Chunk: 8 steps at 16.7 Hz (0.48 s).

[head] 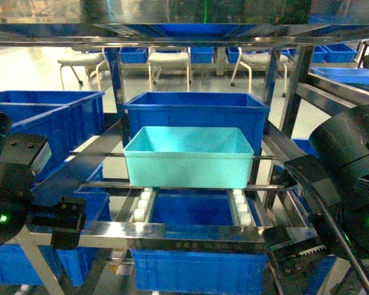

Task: Organize blue bins on left shelf correctly

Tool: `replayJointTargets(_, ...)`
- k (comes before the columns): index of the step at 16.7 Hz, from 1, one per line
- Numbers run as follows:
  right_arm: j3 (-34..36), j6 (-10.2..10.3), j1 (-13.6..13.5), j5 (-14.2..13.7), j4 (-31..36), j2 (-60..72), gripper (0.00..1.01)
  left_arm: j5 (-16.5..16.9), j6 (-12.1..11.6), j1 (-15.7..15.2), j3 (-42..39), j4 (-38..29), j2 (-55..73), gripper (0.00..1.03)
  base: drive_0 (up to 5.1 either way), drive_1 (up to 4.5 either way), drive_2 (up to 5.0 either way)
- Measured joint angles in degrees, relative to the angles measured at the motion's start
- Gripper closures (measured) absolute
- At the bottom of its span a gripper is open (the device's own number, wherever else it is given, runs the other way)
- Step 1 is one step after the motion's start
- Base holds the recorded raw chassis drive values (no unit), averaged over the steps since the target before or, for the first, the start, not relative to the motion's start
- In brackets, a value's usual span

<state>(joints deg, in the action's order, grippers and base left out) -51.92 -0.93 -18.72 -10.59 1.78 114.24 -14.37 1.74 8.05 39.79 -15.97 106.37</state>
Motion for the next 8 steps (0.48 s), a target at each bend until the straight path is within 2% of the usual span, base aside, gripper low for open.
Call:
replayJointTargets(1, 2.7, 0.1, 0.0, -1.7, 11.9, 1.5, 0.07, 4.5, -0.6, -0.9, -4.8, -21.1, 4.9, 0.14, 0.0, 0.00, 0.0)
replayJointTargets(2, 10.0, 0.2, 0.4, -5.0, 34.9, 5.2, 0.20, 7.5, -0.7, -1.8, -11.8, -36.4, 9.2, 0.27, 0.0, 0.00, 0.0)
replayJointTargets(3, 17.7, 0.1, 1.9, -4.8, 46.0, 5.7, 0.29, 8.7, -0.7, -2.2, -20.0, -45.5, 8.8, 0.38, 0.0, 0.00, 0.0)
replayJointTargets(4, 25.8, 0.2, 3.7, -4.5, 57.1, 4.7, 0.40, 9.0, -0.8, -2.9, -23.3, -51.5, 6.4, 0.47, 0.0, 0.00, 0.0)
replayJointTargets(5, 30.8, 0.2, 5.7, -2.9, 68.3, -1.8, 0.54, 9.2, -0.7, -3.8, -24.2, -58.5, -1.6, 0.61, 0.0, 0.00, 0.0)
replayJointTargets(6, 32.4, 0.2, 6.8, -1.7, 72.9, -7.7, 0.66, 10.1, -0.8, -3.8, -25.9, -59.1, -7.2, 0.74, 0.0, 0.00, 0.0)
replayJointTargets(8, 37.9, 0.2, 8.4, 0.3, 72.2, -13.9, 0.86, 11.0, -0.8, -4.3, -31.3, -57.1, -10.8, 0.92, 0.0, 0.00, 0.0)
